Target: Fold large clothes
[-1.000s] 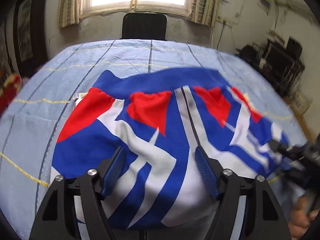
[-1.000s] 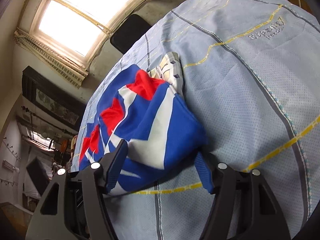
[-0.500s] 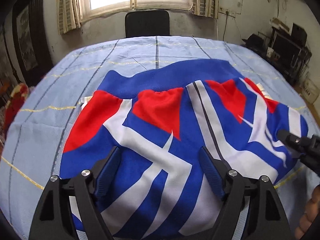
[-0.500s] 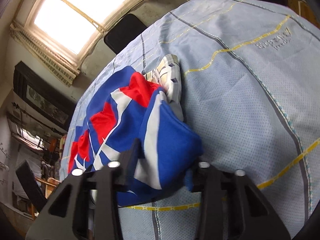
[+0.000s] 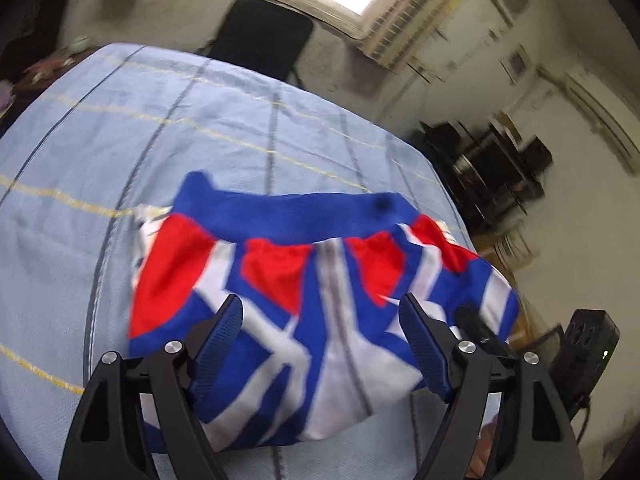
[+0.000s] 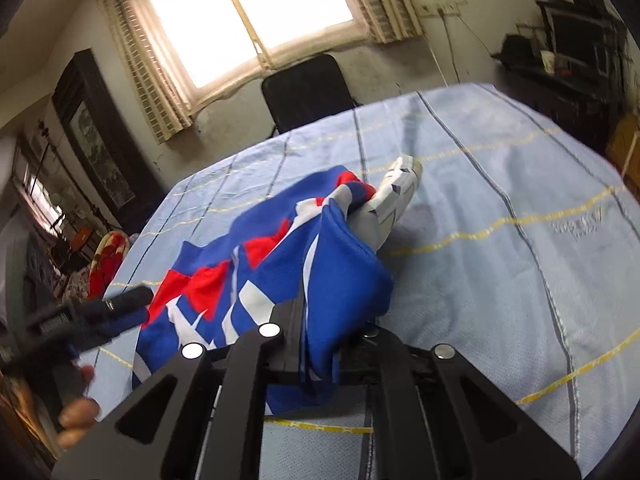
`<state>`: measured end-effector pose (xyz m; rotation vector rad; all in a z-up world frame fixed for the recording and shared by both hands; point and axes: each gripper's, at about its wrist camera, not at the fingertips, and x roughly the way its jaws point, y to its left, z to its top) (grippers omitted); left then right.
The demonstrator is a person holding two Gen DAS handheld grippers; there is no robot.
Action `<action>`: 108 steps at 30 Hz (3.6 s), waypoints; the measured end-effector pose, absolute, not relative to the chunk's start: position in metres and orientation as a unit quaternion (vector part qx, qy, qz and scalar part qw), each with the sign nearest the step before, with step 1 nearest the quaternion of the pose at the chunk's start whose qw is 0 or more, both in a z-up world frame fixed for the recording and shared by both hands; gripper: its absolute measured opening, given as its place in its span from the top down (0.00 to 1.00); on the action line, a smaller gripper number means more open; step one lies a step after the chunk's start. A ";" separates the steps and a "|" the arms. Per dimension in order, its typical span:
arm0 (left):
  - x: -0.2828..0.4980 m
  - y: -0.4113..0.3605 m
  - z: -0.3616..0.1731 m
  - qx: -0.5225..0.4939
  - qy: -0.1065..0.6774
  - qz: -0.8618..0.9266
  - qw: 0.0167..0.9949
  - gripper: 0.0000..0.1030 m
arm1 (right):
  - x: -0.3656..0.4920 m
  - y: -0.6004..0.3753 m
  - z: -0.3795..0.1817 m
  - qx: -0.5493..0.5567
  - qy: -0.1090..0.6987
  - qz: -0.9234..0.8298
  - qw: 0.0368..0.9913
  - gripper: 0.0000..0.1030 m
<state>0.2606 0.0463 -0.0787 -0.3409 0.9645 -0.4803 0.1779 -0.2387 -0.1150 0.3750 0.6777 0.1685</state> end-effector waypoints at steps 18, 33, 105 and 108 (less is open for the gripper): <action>0.289 -0.119 -0.070 0.050 0.492 -0.306 0.813 0.15 | 0.141 -0.164 -0.114 -0.026 0.240 0.155 0.958 0.93; 0.301 -0.017 -0.050 -0.097 0.462 -0.285 0.834 0.86 | 0.133 -0.168 -0.109 -0.034 0.247 0.173 0.953 0.92; 0.250 0.145 -0.105 -0.101 0.428 -0.145 0.886 0.52 | 0.263 -0.082 -0.154 0.012 0.382 0.264 0.886 1.00; 0.232 0.148 -0.108 -0.076 0.439 -0.134 0.885 0.52 | 0.242 -0.090 -0.142 0.009 0.370 0.278 0.886 0.97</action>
